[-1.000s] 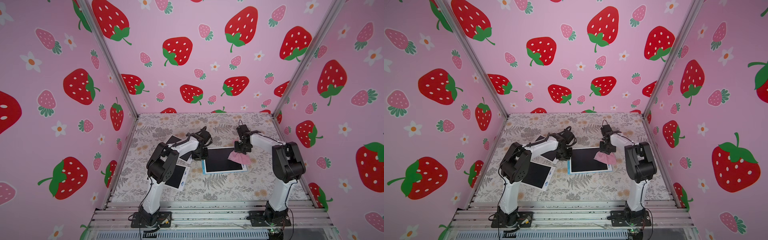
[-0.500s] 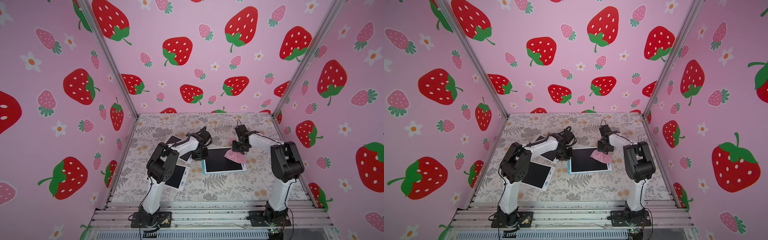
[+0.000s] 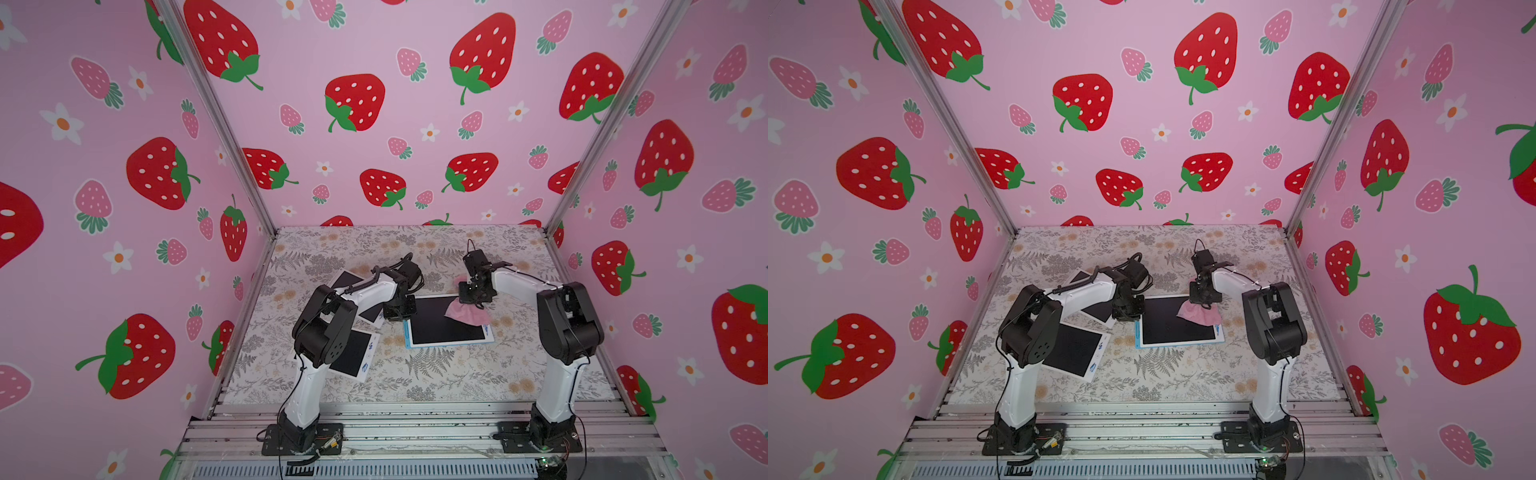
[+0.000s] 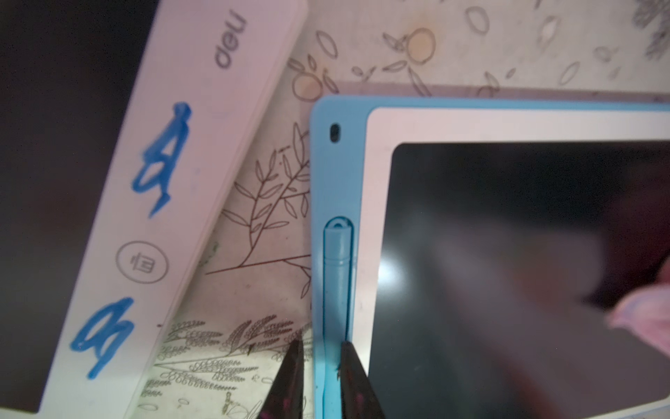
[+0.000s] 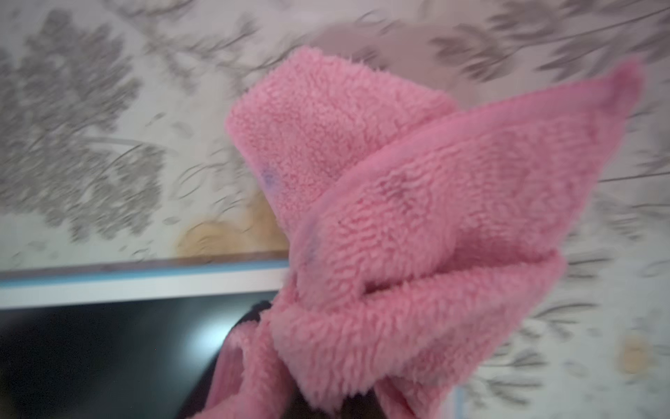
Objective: Wipe the drawing tablet
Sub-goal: Wipe the dirt from the drawing tablet.
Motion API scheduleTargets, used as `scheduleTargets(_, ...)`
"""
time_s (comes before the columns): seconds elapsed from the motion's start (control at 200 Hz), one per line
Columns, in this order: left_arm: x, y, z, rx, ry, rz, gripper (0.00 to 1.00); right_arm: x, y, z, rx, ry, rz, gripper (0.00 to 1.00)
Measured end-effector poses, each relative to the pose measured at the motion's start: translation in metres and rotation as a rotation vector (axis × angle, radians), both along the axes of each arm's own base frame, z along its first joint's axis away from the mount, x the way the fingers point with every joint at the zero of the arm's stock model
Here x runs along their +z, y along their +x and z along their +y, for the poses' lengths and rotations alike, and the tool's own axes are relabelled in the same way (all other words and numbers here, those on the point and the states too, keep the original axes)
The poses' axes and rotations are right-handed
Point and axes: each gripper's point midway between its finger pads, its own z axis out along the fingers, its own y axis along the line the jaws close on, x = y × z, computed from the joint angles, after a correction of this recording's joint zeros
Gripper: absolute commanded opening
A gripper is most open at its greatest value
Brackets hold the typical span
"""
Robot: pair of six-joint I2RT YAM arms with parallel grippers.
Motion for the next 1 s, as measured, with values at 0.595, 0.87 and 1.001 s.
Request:
scheduleTargets(0.595, 0.001, 0.001, 0.003, 0.011, 0.001, -0.001, 0.18, 0.0, -0.032, -0.049, -0.222, -0.019, -0.077, 0.0)
scheduleTargets(0.87, 0.0, 0.001, 0.003, 0.01, 0.001, 0.0, 0.19, 0.017, -0.032, -0.078, -0.301, -0.011, -0.104, 0.0)
scheduleTargets(1.001, 0.001, 0.001, 0.002, 0.01, 0.0, 0.0, 0.18, 0.036, -0.029, -0.059, -0.249, 0.02, -0.159, 0.0)
